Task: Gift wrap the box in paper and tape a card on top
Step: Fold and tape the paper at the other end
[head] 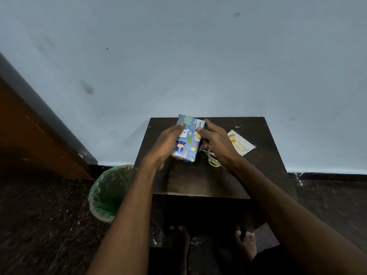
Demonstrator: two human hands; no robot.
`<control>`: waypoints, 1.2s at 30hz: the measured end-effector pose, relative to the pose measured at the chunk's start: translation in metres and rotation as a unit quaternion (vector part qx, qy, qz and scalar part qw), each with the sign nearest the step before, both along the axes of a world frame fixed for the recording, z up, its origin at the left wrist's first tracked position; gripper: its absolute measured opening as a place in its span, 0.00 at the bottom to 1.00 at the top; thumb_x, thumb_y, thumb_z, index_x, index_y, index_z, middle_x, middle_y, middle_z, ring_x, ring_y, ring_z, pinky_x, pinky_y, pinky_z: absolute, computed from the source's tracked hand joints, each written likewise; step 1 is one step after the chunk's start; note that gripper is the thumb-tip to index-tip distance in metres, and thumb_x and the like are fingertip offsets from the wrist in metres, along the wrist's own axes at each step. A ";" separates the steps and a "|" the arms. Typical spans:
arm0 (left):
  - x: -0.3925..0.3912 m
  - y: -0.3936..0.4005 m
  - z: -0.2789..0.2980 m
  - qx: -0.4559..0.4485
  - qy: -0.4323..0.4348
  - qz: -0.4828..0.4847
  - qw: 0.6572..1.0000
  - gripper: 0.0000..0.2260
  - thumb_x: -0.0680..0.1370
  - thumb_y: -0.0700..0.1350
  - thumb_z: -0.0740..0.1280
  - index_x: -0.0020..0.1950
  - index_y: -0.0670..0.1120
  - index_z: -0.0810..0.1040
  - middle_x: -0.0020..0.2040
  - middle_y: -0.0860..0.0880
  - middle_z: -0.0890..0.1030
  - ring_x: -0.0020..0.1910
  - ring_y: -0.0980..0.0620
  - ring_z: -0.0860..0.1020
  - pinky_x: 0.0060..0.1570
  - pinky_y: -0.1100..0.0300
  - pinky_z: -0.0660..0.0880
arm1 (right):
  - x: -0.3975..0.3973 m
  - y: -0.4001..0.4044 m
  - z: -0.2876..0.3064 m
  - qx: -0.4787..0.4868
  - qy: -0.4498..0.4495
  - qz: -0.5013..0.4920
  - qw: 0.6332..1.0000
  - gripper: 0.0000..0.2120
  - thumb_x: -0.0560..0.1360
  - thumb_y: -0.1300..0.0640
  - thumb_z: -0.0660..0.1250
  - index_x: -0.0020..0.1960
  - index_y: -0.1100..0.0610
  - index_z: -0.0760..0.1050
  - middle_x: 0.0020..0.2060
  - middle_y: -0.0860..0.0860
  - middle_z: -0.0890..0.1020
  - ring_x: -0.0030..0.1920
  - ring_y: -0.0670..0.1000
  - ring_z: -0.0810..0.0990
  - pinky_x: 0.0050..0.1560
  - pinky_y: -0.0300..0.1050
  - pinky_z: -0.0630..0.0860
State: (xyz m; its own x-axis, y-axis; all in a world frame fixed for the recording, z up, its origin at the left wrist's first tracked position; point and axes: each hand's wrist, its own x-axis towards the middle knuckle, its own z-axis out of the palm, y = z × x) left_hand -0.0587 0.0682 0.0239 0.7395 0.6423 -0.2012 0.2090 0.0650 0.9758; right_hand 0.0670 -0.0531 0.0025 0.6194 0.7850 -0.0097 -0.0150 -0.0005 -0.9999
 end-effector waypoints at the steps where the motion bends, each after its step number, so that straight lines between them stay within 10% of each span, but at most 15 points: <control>1: 0.000 0.000 0.000 -0.008 -0.003 0.003 1.000 0.16 0.88 0.55 0.60 0.62 0.45 0.81 0.50 0.48 0.89 0.44 0.51 0.87 0.43 0.58 0.84 | 0.001 -0.001 0.002 0.008 0.025 0.022 0.999 0.14 0.82 0.61 0.63 0.66 0.60 0.76 0.54 0.58 0.85 0.47 0.52 0.85 0.39 0.49 0.80; 10: 0.000 -0.010 0.001 -0.037 -0.033 -0.045 0.998 0.20 0.89 0.57 0.53 0.74 0.50 0.76 0.59 0.47 0.87 0.52 0.49 0.88 0.49 0.54 0.85 | -0.014 -0.001 0.000 -0.017 -0.097 -0.108 0.989 0.21 0.69 0.47 0.74 0.60 0.48 0.78 0.49 0.44 0.86 0.49 0.46 0.86 0.51 0.53 0.84; 17: 0.002 -0.010 0.001 -0.013 -0.066 -0.033 0.997 0.19 0.89 0.53 0.57 0.77 0.49 0.72 0.61 0.48 0.87 0.55 0.50 0.87 0.50 0.54 0.84 | -0.002 -0.005 0.002 -0.010 -0.060 -0.035 0.998 0.21 0.72 0.57 0.62 0.65 0.51 0.77 0.50 0.52 0.86 0.44 0.58 0.87 0.37 0.55 0.84; 22: -0.001 -0.010 0.004 -0.036 -0.061 -0.062 0.996 0.17 0.89 0.54 0.59 0.77 0.54 0.72 0.62 0.50 0.87 0.58 0.47 0.87 0.53 0.49 0.85 | -0.012 -0.003 -0.002 -0.069 -0.145 -0.105 0.981 0.25 0.71 0.40 0.72 0.63 0.50 0.75 0.49 0.45 0.86 0.47 0.46 0.87 0.46 0.53 0.85; 28: -0.006 -0.006 0.005 -0.039 -0.077 -0.059 0.995 0.16 0.88 0.51 0.61 0.76 0.53 0.73 0.63 0.48 0.86 0.57 0.49 0.86 0.53 0.52 0.85 | 0.001 -0.009 0.003 -0.018 -0.084 -0.041 0.995 0.16 0.77 0.60 0.67 0.64 0.54 0.80 0.48 0.51 0.88 0.42 0.51 0.88 0.38 0.52 0.83; 32: -0.007 -0.006 0.007 -0.041 -0.069 -0.071 0.994 0.14 0.87 0.51 0.62 0.74 0.56 0.74 0.62 0.49 0.87 0.56 0.50 0.86 0.54 0.52 0.85 | -0.005 -0.007 0.001 -0.027 -0.104 -0.083 0.991 0.17 0.75 0.49 0.74 0.62 0.53 0.79 0.51 0.49 0.87 0.49 0.48 0.87 0.48 0.49 0.84; 36: -0.006 -0.003 0.003 -0.032 -0.060 -0.060 0.996 0.12 0.87 0.51 0.63 0.71 0.58 0.76 0.58 0.52 0.87 0.55 0.51 0.86 0.55 0.52 0.84 | -0.003 -0.008 0.007 -0.044 -0.101 -0.051 0.993 0.20 0.71 0.49 0.65 0.61 0.53 0.80 0.47 0.48 0.87 0.42 0.44 0.85 0.37 0.44 0.79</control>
State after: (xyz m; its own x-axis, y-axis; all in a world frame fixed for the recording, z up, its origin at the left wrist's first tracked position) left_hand -0.0649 0.0656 0.0273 0.8320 0.5359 -0.1436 0.1004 0.1092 0.9889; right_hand 0.0645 -0.0611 0.0097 0.6925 0.7191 0.0571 0.1813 -0.0969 -0.9786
